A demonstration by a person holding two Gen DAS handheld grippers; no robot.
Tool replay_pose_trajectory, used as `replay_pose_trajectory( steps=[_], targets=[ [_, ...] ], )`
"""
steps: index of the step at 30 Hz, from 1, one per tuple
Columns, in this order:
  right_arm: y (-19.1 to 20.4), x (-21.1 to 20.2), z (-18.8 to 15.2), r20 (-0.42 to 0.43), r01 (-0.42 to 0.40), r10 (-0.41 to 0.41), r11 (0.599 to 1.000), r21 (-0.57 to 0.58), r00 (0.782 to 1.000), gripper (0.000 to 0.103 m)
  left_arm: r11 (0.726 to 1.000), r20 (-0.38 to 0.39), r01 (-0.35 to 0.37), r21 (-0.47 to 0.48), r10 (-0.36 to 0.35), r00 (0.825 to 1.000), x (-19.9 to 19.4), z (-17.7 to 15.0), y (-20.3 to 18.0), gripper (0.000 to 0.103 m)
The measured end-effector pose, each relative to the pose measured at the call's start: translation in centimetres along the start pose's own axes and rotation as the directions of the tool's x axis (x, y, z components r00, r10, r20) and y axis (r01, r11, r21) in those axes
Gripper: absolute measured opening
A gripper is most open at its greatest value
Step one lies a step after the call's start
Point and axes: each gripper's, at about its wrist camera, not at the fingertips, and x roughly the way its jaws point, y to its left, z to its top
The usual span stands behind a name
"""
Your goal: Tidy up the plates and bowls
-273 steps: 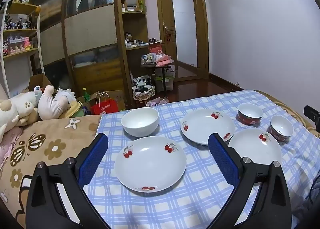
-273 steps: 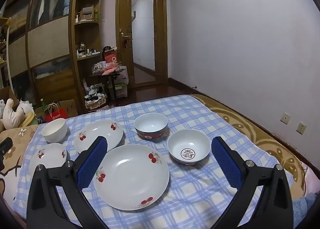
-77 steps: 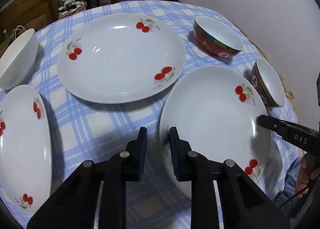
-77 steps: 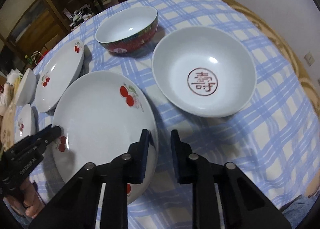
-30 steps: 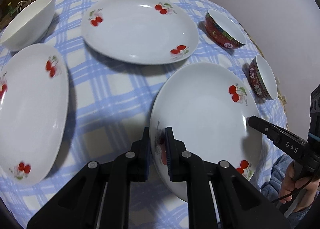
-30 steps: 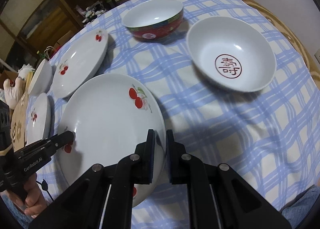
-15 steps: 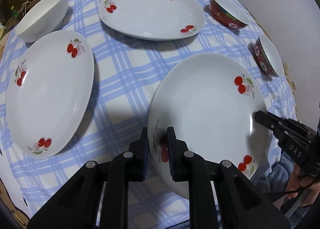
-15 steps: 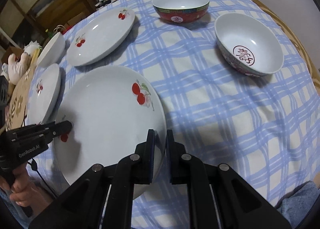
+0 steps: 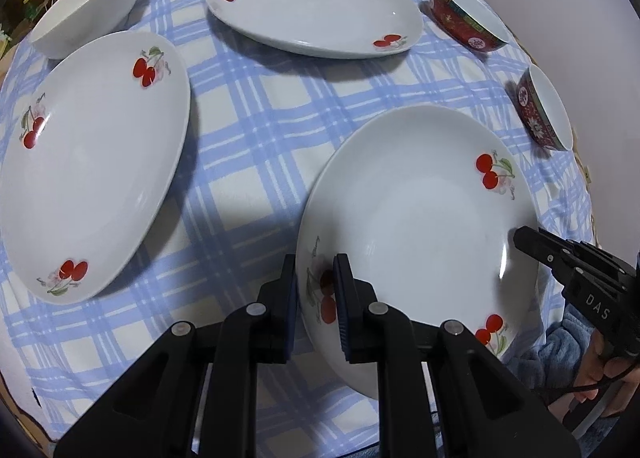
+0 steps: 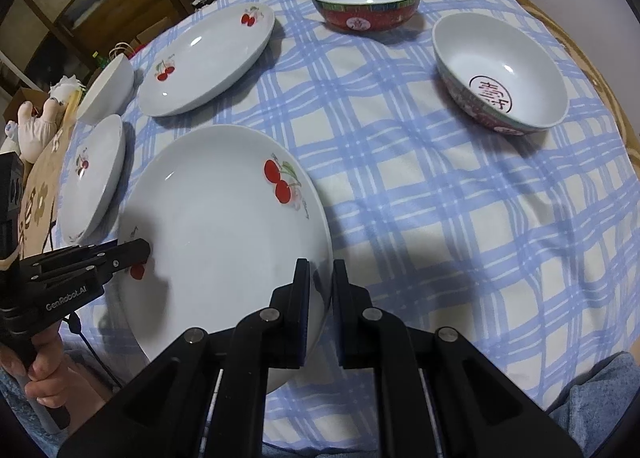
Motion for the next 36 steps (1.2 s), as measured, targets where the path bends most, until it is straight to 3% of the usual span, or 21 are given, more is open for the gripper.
replay_pose_trajectory(
  steps=[36],
  targets=[
    [0.74,0.6,-0.68,-0.012,0.029,-0.03,0.999,-0.015,0.999,0.011,1.0,0.034,-0.03,-0.007,0.031,0.999,-0.23,-0.51,0.51,0.017]
  ],
)
